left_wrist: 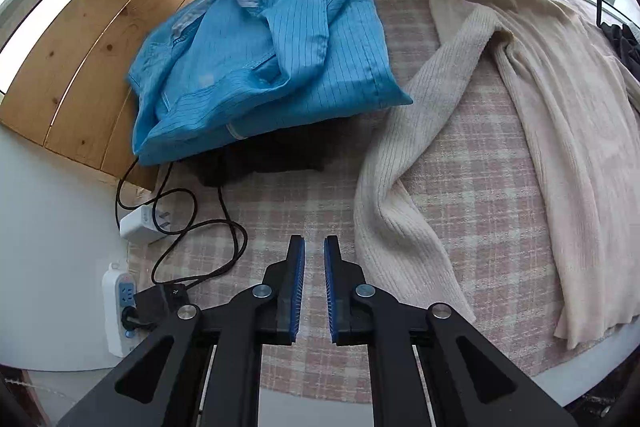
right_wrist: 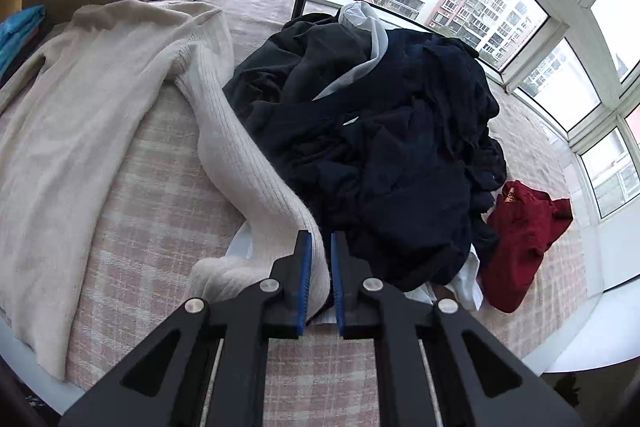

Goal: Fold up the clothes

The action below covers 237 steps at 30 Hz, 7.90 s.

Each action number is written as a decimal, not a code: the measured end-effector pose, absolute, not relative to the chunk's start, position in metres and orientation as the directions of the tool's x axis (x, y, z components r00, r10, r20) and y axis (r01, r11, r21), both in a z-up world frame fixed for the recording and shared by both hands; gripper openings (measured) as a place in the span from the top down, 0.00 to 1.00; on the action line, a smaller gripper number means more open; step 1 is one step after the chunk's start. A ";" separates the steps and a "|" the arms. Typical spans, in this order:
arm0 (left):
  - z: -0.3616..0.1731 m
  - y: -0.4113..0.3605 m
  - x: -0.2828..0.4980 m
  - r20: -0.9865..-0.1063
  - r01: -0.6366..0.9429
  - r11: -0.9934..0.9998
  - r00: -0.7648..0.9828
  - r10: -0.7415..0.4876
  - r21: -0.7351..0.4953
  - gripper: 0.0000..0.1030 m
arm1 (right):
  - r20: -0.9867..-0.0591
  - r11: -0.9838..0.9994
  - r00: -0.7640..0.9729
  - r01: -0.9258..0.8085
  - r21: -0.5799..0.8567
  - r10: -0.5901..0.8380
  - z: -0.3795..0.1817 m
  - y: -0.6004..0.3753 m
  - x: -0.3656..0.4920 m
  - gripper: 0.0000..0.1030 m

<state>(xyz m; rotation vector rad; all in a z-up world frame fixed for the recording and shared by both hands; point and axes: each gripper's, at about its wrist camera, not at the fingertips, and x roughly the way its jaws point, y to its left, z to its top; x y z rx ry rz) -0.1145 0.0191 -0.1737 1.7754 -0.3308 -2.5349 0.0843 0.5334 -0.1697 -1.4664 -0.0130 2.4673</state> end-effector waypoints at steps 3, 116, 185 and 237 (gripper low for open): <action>-0.192 0.065 -0.096 -0.951 -0.223 -0.974 -0.307 0.033 0.039 0.76 | -0.870 -0.985 -0.492 -0.159 0.073 0.015 -0.166 0.512 0.099 0.62; -0.224 0.094 -0.332 -0.891 -0.004 -0.953 -0.354 0.285 -0.304 0.68 | -0.806 -0.842 -0.519 -0.267 0.468 -0.283 -0.248 0.508 -0.164 0.61; -0.187 0.088 -0.031 -0.897 -0.288 -0.894 -0.179 0.403 -0.344 0.95 | -0.871 -0.975 -0.438 0.095 0.200 -0.221 -0.166 0.381 0.136 0.93; -0.138 0.486 -0.047 -0.784 -0.639 -0.638 -0.087 0.615 -0.430 0.52 | -0.711 -0.797 -0.416 0.059 0.602 -0.567 -0.139 0.647 0.096 0.96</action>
